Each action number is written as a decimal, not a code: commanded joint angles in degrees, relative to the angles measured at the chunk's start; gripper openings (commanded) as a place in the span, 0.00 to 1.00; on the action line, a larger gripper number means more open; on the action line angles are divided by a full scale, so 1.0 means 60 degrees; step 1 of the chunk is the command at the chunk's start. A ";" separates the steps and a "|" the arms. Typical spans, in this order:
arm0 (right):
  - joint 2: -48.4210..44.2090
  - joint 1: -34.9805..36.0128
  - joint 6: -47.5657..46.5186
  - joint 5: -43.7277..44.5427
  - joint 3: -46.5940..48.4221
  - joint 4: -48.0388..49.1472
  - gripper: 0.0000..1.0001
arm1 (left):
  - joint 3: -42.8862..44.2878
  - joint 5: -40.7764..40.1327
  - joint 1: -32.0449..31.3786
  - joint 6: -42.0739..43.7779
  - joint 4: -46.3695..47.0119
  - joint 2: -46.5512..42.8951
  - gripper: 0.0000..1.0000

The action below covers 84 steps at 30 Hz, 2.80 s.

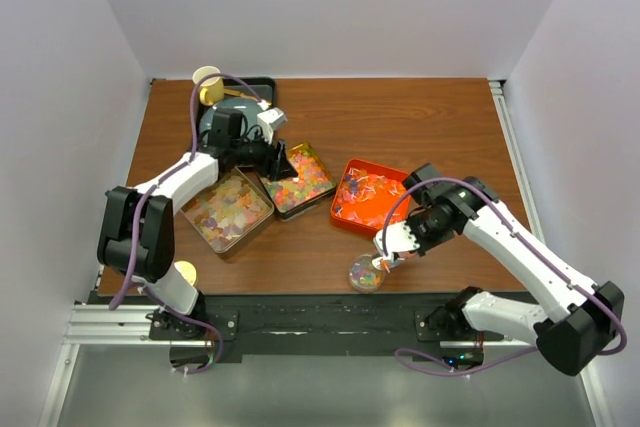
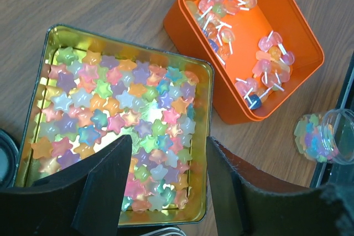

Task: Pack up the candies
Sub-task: Place the fake candies in the packing bottle.

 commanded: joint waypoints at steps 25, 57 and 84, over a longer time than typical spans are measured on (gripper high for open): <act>0.1193 0.2778 0.1422 0.3236 0.1500 -0.2007 0.00 | -0.0171 0.0510 0.0088 -0.0965 0.1294 -0.0311 0.61; 0.5688 -0.0620 0.4555 0.3325 0.6258 -0.2593 0.00 | -0.1973 0.0860 -0.1142 -0.2308 0.3562 -0.0853 0.58; 0.5427 0.1402 0.6547 0.0159 0.7727 -0.2168 0.00 | -0.1168 0.2473 -0.2080 -0.6137 0.7228 0.1784 0.13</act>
